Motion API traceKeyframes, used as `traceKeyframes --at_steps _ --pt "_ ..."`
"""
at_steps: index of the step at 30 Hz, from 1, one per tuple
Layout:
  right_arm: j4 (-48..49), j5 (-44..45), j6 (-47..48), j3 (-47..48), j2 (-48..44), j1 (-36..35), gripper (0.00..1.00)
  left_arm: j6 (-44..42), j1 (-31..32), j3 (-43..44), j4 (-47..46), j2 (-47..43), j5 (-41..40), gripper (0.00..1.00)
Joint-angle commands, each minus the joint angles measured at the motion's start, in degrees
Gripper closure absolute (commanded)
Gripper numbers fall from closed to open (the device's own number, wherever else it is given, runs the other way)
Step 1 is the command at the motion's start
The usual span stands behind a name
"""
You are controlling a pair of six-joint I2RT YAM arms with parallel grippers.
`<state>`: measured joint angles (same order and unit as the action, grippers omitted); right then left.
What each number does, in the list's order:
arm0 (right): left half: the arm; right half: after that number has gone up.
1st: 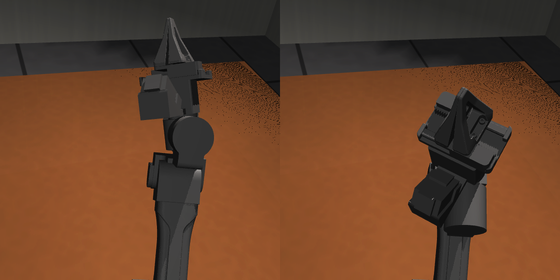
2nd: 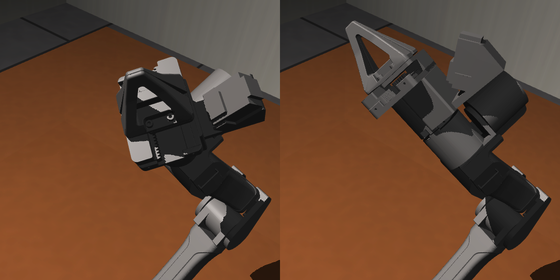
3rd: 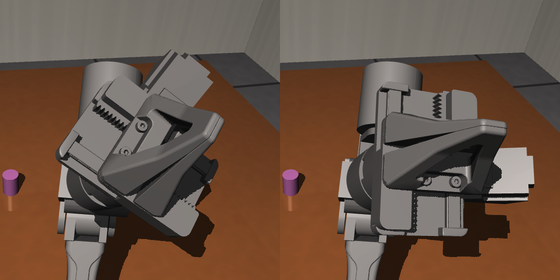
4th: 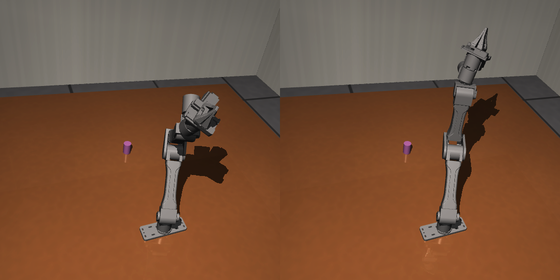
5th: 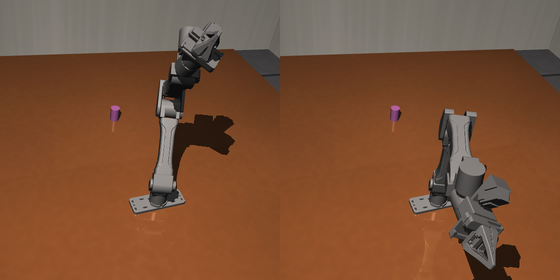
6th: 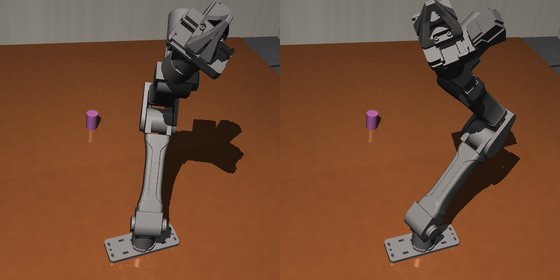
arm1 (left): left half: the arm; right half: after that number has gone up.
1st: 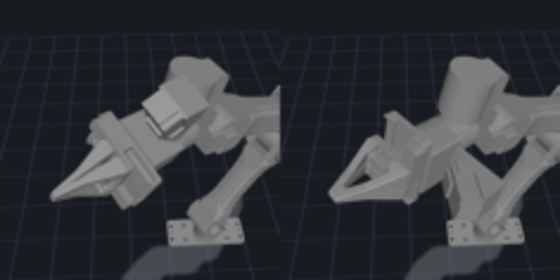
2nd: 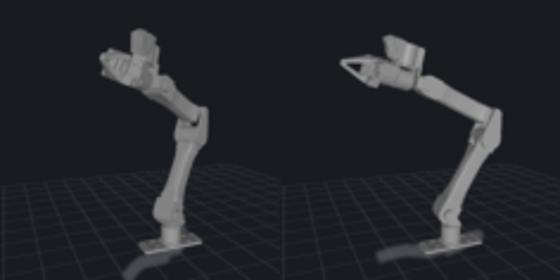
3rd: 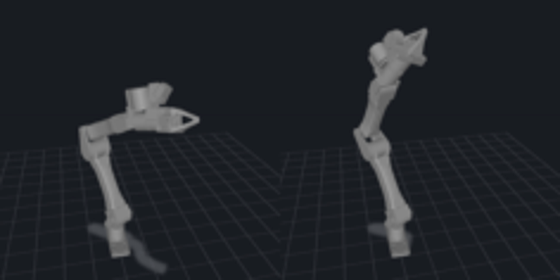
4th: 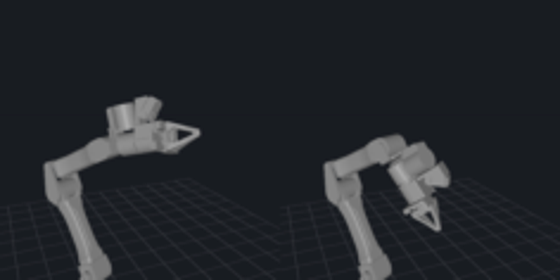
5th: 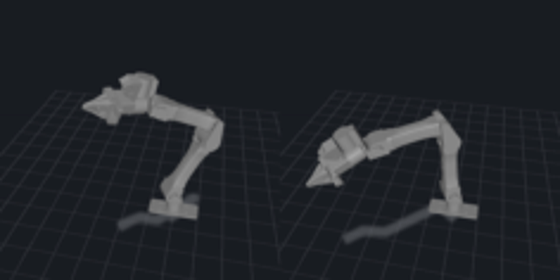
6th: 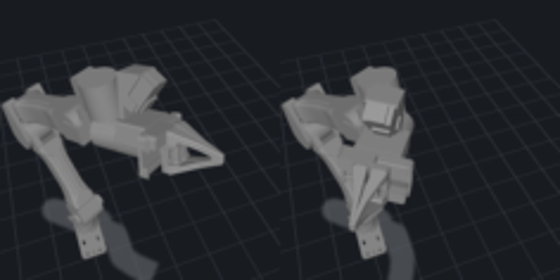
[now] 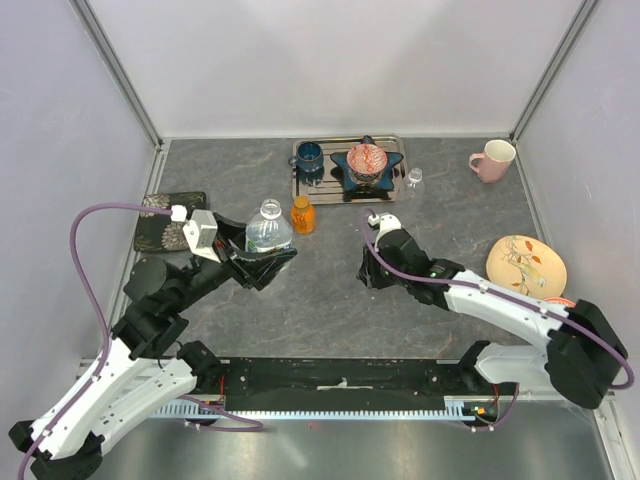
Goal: Unscrew the bottle caps
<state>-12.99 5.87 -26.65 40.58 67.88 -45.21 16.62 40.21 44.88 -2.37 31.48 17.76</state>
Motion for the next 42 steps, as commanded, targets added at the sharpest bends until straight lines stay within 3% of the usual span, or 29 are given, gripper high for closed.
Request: traceKeyframes --at_steps 1,25,29,32,35,42 --pt "7.72 0.63 -2.35 -0.50 4.79 -0.14 1.00 -2.74 -0.22 -1.99 2.02 -1.68 -6.06 0.46" --pt "12.11 8.37 -3.14 3.81 25.81 -0.05 0.97 -1.77 -0.22 -5.15 3.78 -3.18 -5.98 0.46" --pt "12.03 6.79 -3.49 3.46 26.34 -0.14 0.79 -1.77 -0.22 -5.24 4.04 -3.27 -5.98 0.46" --pt "12.03 6.52 -3.75 2.14 24.76 -0.23 0.56 -1.94 -0.22 -5.51 4.31 -3.45 -5.98 0.46" --pt "12.03 6.44 -3.67 0.91 22.66 -0.40 0.45 -1.94 -0.22 -5.68 4.22 -3.27 -5.89 0.46" --pt "12.03 5.73 -3.32 0.73 15.38 -1.02 0.33 -1.51 -0.22 -6.21 3.52 -3.01 -5.63 0.46"
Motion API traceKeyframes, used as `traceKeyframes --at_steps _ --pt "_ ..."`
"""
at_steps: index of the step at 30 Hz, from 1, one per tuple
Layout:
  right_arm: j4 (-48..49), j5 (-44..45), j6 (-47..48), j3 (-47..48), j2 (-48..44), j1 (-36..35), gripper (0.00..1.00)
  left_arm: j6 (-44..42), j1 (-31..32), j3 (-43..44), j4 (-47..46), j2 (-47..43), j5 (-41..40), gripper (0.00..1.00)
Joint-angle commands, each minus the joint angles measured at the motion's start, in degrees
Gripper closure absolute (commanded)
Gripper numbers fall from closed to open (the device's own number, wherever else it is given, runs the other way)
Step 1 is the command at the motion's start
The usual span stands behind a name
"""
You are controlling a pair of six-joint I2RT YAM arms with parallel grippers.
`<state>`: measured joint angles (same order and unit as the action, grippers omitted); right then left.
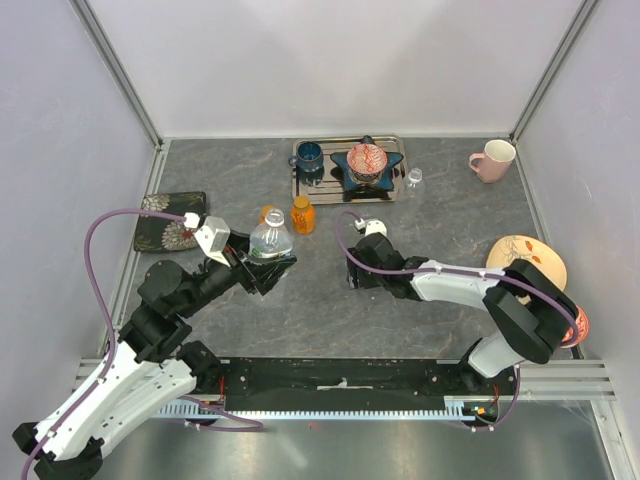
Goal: Unscrew the bottle caps
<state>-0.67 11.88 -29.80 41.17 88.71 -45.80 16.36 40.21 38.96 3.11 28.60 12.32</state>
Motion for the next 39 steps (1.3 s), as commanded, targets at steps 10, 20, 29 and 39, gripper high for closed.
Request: traceKeyframes --at_steps 10,20,29,39 --pt "-12.94 8.16 0.09 19.72 -25.94 -0.52 0.23 -1.94 -0.13 0.68 -2.85 3.99 2.08 0.44" --pt "-7.69 -20.57 -1.13 28.89 -29.20 -0.52 0.23 -1.16 -0.13 6.92 -7.94 16.92 23.27 0.44" --pt "-5.31 -25.94 -2.80 26.07 -29.03 -0.52 0.25 0.60 -0.13 8.76 -10.06 21.50 25.13 0.44" --pt "-6.01 -28.66 -2.54 26.33 -26.92 -1.04 0.33 1.04 -0.04 9.12 -10.50 22.82 24.60 0.44"
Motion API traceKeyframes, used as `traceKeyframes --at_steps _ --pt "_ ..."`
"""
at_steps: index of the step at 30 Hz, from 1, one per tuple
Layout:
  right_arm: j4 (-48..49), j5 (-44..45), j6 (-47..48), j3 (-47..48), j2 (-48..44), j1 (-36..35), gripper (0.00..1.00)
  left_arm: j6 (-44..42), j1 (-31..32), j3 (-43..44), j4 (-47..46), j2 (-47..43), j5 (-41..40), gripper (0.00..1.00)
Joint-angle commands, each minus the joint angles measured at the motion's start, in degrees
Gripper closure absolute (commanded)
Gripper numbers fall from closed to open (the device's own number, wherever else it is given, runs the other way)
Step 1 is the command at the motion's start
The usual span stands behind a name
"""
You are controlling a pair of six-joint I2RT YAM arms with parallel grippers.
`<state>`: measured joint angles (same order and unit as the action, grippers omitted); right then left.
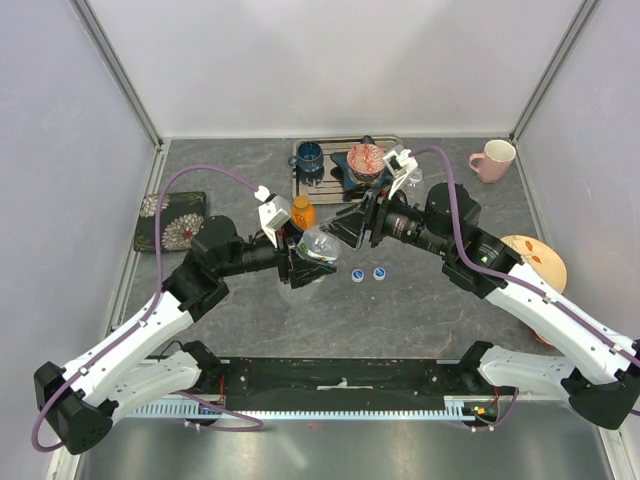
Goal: Unscrew the bottle caps
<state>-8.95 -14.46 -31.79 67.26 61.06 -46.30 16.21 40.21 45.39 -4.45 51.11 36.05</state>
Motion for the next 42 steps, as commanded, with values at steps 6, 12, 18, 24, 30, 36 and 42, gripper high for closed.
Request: traceKeyframes --at_steps 6,12,18,24,30,36,42 --pt "1.57 -2.42 -0.29 0.06 1.26 -0.72 0.54 1.11 -0.13 2.95 -3.11 0.48 0.95 0.44" --pt "1.57 -2.86 -0.20 0.24 1.17 -0.81 0.90 1.37 -0.13 2.78 -2.50 -0.13 -0.97 0.34" --pt "-0.71 1.87 1.90 1.99 -0.50 -0.81 1.00 1.90 -0.13 3.04 2.32 -3.47 -13.96 0.01" --pt "-8.43 16.89 6.29 7.17 0.02 -0.81 1.00 -2.75 -0.13 4.97 12.34 -9.00 -22.06 0.01" --pt "-8.73 43.39 9.20 6.57 4.68 -0.80 1.00 -6.45 -0.13 5.60 20.71 -18.13 -27.35 0.01" --pt "7.25 57.69 13.33 -3.27 9.95 -0.72 1.00 -6.01 -0.13 1.11 19.22 -26.66 -25.51 0.01" --pt "15.53 63.14 17.90 -2.14 19.44 -0.19 1.00 -6.45 -0.13 -1.18 18.51 -28.44 -23.23 0.01"
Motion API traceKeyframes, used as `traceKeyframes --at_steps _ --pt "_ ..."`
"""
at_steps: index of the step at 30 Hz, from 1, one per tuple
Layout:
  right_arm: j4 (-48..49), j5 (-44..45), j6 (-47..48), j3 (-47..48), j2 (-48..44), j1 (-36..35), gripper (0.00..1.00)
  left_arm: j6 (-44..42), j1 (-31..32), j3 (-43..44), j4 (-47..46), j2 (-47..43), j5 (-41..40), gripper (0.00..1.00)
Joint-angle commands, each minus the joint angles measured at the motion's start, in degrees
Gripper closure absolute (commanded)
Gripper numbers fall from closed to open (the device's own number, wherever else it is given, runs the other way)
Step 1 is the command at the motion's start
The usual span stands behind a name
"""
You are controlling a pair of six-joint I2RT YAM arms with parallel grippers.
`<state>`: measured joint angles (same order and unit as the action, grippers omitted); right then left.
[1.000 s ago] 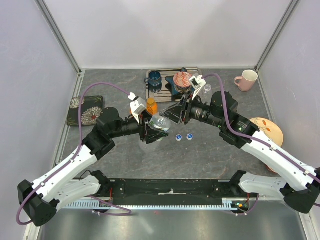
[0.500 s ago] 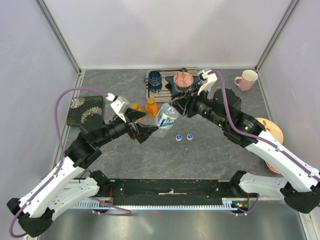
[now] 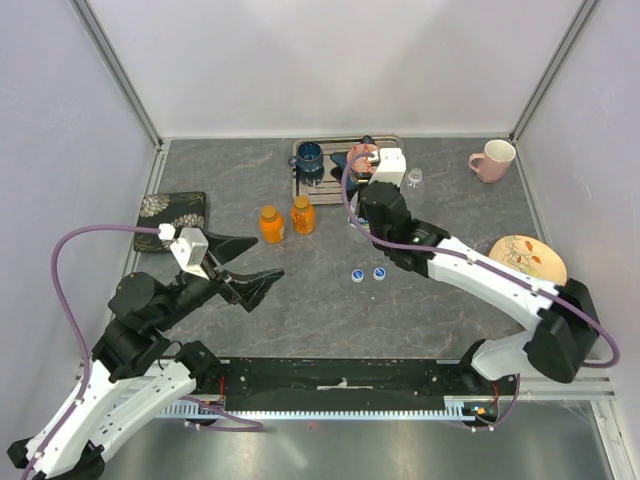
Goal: Unscrew the bottle caps
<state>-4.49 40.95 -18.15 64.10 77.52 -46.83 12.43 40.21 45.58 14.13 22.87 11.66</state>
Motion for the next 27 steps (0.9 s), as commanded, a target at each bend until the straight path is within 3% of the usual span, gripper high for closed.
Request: traceKeyframes --at_steps 1,8,24,27 --pt "11.61 8.09 4.70 1.38 3.95 0.60 1.00 -2.93 -0.13 -1.55 -0.16 -0.46 1.26 0.01" --pt "15.12 10.64 7.61 3.84 12.56 2.88 1.00 -3.29 -0.13 -2.60 -0.07 -0.46 0.47 0.01" --pt "10.30 1.77 2.42 9.03 20.39 9.56 1.00 -2.85 -0.13 -4.36 -1.30 1.29 1.08 0.01" --pt "8.81 0.89 2.33 9.91 21.09 9.65 0.95 -2.58 -0.13 -4.54 -1.39 1.56 1.26 0.01"
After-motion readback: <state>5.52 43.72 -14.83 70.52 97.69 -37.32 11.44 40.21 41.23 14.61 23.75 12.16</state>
